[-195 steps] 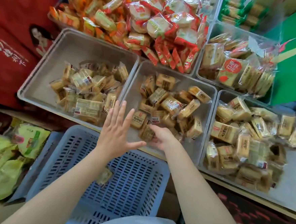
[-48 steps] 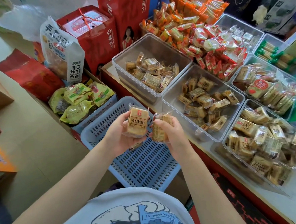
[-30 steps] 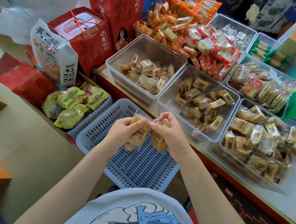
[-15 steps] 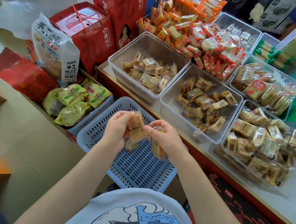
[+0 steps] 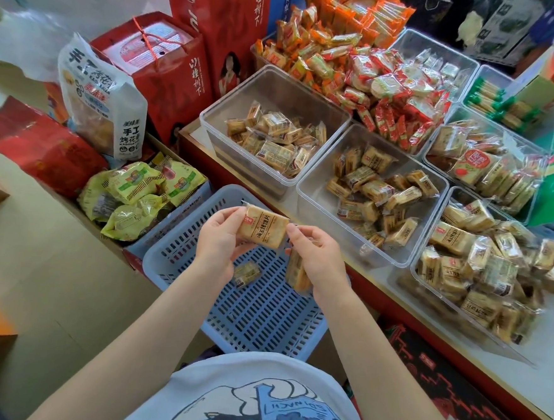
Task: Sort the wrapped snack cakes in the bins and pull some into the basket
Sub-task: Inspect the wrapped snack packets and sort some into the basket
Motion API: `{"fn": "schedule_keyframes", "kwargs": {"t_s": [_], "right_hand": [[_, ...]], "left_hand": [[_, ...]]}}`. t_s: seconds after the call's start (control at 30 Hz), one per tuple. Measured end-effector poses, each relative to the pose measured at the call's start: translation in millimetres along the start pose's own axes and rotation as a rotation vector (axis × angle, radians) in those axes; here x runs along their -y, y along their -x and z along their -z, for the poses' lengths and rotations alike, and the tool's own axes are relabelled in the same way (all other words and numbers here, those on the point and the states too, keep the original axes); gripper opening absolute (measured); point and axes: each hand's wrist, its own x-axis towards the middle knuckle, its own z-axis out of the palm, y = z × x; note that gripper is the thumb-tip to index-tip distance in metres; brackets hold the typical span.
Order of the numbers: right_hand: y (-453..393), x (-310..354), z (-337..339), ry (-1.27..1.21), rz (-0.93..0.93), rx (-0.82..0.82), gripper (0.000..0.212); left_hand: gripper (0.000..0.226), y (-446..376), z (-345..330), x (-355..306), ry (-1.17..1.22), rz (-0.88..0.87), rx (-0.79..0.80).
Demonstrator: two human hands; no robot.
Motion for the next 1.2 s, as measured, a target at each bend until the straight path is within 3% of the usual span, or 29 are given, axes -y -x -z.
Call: {"fn": "schedule_keyframes", "kwargs": {"t_s": [0.6, 0.77, 0.83, 0.93, 1.03, 1.2], "right_hand": [[-5.3, -5.3, -8.0, 0.083, 0.064, -0.154, 0.012], [-11.1, -5.1, -6.5, 0.032, 0.055, -0.146, 0.011], [-12.3, -4.8, -3.2, 0.002, 0.034, -0.141, 0.009], [-16.4, -3.4, 6.0, -0.108, -0.033, -0.140, 0.035], [-20.5, 4.3, 12.7, -0.204, -0.075, -0.152, 0.048], [-29.8, 22.8, 14.5, -0.211, -0.001, -0.031, 0.028]], "left_hand": [[0.013, -5.2, -8.0, 15.6, 0.101, 0.075, -0.097], [0.039, -1.5, -18.3, 16.5, 0.051, -0.027, 0.122], [0.041, -4.2, -18.7, 15.1, -0.018, -0.060, 0.113], [0.037, -12.5, -9.8, 9.5, -0.123, -0.073, 0.067], [0.036, -20.0, 1.5, 6.7, -0.184, -0.035, 0.140], [0.046, -23.2, -9.0, 5.4, -0.272, 0.032, 0.261]]}}
